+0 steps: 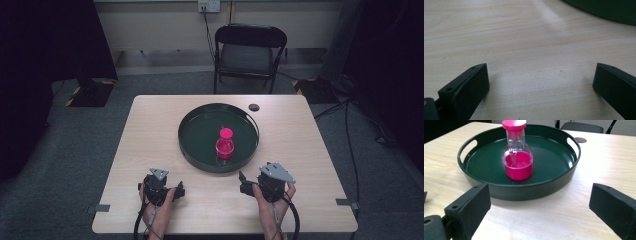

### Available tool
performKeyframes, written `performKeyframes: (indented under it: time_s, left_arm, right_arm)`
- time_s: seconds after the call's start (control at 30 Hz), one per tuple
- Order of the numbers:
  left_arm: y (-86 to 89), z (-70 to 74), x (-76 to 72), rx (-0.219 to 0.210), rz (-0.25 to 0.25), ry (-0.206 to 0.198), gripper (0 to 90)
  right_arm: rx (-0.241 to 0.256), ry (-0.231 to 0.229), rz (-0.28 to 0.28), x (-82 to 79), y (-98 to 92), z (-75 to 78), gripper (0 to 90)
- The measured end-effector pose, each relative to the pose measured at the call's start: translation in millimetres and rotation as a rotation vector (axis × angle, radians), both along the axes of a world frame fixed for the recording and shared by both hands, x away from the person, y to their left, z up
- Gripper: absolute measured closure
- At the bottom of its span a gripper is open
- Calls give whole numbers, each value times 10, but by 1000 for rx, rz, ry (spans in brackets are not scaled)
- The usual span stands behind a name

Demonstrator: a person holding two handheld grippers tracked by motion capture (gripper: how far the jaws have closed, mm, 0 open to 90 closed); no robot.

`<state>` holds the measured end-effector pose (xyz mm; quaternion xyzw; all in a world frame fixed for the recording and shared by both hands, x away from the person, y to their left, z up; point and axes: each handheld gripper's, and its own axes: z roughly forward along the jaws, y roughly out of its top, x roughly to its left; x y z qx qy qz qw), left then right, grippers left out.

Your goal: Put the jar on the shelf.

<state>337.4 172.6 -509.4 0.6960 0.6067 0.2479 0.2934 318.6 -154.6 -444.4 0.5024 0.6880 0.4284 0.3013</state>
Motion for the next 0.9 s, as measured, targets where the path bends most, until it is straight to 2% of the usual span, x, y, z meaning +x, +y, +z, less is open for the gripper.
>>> performKeyframes:
  time_s: [0.27, 0.7, 0.9]
  left_arm:
    - [-7, 0, -4, -1, 8, 0, 0]
    - [-8, 1, -4, -1, 10, 2, 0]
    - [-8, 1, -4, -1, 10, 2, 0]
  right_arm:
    - [-3, 9, -28, -73, -63, -87, 28]
    - [-10, 52, -57, -124, -149, -271, 28]
    - [-29, 73, -67, -144, -147, -354, 29]
